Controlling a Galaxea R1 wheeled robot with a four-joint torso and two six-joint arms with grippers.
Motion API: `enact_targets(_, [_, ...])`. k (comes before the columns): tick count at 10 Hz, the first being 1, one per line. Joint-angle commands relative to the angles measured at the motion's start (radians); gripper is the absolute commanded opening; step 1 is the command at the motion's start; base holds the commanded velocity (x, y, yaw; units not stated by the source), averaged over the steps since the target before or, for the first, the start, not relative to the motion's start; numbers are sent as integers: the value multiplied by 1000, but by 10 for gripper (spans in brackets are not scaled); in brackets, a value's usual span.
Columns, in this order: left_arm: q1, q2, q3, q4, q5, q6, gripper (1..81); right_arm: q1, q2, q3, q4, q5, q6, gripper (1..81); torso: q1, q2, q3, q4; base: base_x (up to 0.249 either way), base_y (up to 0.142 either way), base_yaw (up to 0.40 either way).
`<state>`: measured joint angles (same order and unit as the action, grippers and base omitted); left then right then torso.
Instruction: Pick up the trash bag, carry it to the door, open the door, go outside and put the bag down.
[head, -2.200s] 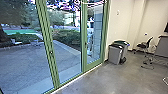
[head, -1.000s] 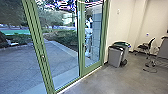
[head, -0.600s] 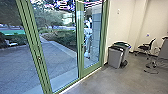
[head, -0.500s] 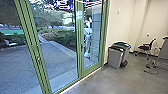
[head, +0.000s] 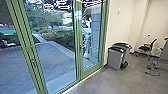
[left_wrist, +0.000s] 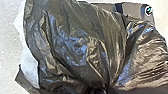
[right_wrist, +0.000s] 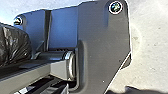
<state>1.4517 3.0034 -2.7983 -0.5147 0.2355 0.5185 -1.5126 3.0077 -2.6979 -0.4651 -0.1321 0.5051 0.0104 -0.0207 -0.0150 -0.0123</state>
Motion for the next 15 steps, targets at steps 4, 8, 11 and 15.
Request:
enact_targets(4, [-58, 2, -4, 7, 85, 2, 10, 50, 0, -2, -6, -57, -3, 811, 0, 0, 0, 0, 154, -70, 0])
enact_targets(8, [-58, 2, -4, 7, 85, 2, 10, 51, 0, -2, -6, -57, -3, 811, 0, 0, 0, 0, 154, -89, 0])
enact_targets(11, [-58, 2, -6, 7, 85, 2, 10, 50, 0, -2, -6, -55, -3, 811, 0, 0, 0, 0, 154, -94, 0])
enact_targets(15, [-58, 2, -6, 7, 85, 2, 10, 51, 3, -2, -6, -57, -3, 811, 0, 0, 0, 0, 159, -94, 0])
